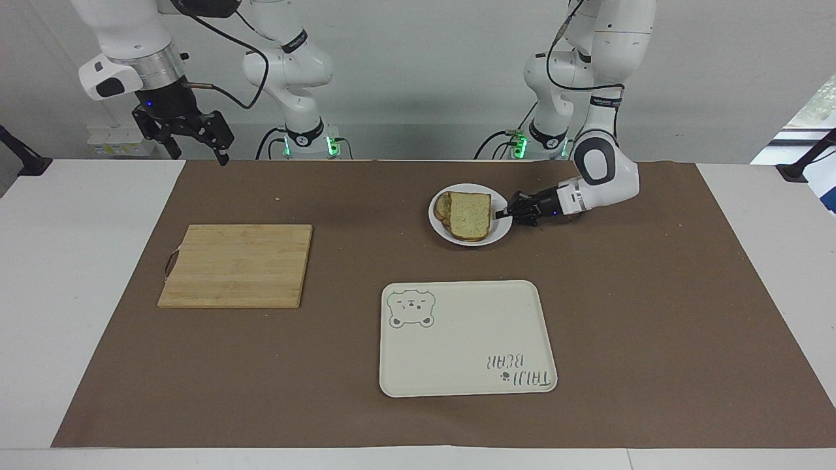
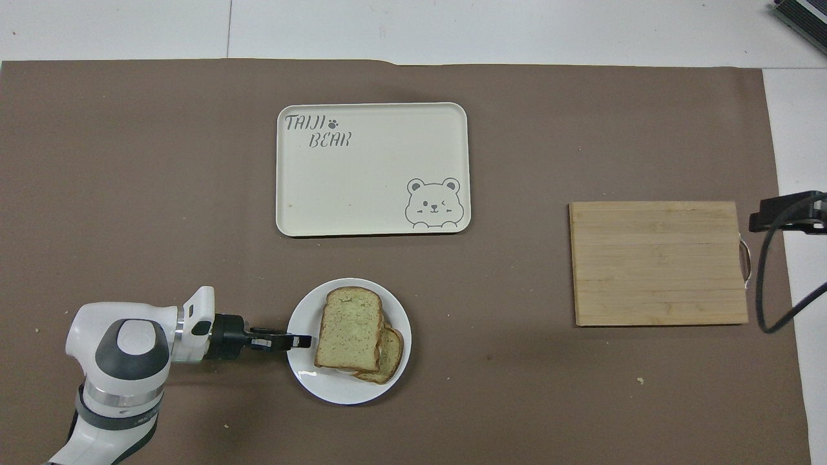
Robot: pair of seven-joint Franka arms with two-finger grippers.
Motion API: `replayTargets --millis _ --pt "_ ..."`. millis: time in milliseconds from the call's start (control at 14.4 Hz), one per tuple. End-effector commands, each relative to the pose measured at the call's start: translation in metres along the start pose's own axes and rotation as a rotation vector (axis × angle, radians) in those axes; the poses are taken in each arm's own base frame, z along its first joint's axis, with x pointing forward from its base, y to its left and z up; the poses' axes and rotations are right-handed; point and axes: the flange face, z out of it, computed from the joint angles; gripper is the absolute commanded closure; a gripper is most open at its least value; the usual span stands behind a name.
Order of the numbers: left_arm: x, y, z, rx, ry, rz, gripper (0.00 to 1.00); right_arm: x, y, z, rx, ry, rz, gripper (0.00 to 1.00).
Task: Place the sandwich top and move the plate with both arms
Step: 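Grip the plate rim with the left gripper and slide it onto the tray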
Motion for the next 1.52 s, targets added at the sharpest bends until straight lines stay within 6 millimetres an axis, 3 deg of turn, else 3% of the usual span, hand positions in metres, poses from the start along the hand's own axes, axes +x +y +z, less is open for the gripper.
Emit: replayTargets --millis 0,208,347,554,901,1109,1248,1386,1455 --pt "-0.006 0.005 -0.005 -0.053 0.010 0.000 1.00 -0.010 -0.005 0.000 -0.010 0.003 -0.035 0.00" --pt "0.001 0.008 -0.018 -0.120 0.016 -0.012 1.00 -0.009 -0.002 0.000 -0.001 0.004 -0.026 0.00" --pt "0.016 0.013 -0.032 -0.158 0.033 -0.007 1.00 -0.008 0.002 0.001 0.000 0.003 -0.018 0.00" --pt "0.065 0.032 -0.057 -0.191 0.056 -0.036 1.00 -0.007 0.003 0.002 -0.001 0.007 -0.028 0.00" --pt "0.152 0.045 -0.079 -0.174 0.101 -0.082 1.00 -0.005 0.006 0.002 -0.007 0.011 -0.075 0.00" --pt "0.204 0.062 -0.076 -0.164 0.183 -0.138 1.00 -0.005 0.005 0.003 -0.008 0.011 -0.141 0.00" --pt "0.233 0.072 -0.060 -0.147 0.225 -0.170 1.00 -0.005 0.005 0.003 -0.006 0.011 -0.154 0.00" --pt "0.254 0.067 -0.038 -0.130 0.250 -0.176 1.00 -0.006 0.006 0.005 -0.006 0.006 -0.146 0.00" --pt "0.261 0.068 -0.036 -0.120 0.264 -0.169 1.00 -0.006 0.006 0.005 -0.006 0.006 -0.142 0.00"
